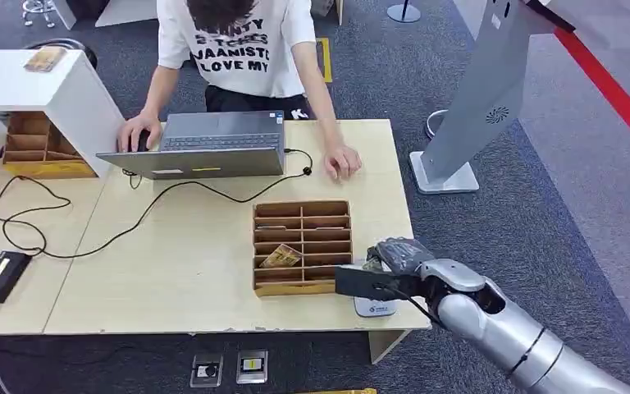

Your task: Pass the card to the sensor for recognition and then transmit it.

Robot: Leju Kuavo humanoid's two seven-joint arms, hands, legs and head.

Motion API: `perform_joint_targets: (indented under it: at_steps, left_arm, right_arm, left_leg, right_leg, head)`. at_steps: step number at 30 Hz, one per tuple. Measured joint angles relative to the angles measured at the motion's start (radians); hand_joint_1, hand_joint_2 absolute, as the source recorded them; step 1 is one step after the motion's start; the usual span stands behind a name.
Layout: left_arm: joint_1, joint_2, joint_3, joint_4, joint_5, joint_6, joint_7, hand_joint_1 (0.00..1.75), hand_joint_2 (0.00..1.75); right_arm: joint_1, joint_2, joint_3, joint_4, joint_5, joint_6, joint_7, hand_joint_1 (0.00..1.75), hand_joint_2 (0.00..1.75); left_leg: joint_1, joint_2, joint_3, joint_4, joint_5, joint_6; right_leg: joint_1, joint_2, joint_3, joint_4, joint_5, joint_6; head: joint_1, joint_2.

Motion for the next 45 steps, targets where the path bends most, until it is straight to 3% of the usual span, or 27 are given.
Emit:
perform_joint_targets:
  at_steps: [31, 45]
  left_arm:
    - [0.001, 0.0, 0.015, 0.0, 0.007, 0.003, 0.0, 0.0, 0.0]
    - [0.001, 0.0, 0.015, 0.0, 0.007, 0.003, 0.0, 0.0, 0.0]
  right_arm:
    - [-0.086, 0.05, 0.113, 0.153, -0.026, 0.019, -0.041, 1.75, 1.75]
    - [-0.088, 0.053, 0.142, 0.172, -0.035, -0.011, -0.043, 1.75, 1.75]
  left_leg:
    - [0.0, 0.0, 0.0, 0.0, 0.0, 0.0]
    - [0.0, 0.0, 0.0, 0.0, 0.0, 0.0]
  right_leg:
    - [0.0, 0.0, 0.0, 0.0, 0.0, 0.0]
    - [0.0, 0.0, 0.0, 0.0, 0.0, 0.0]
  head:
    - [0.0, 0.0]
    - [0.0, 0.0]
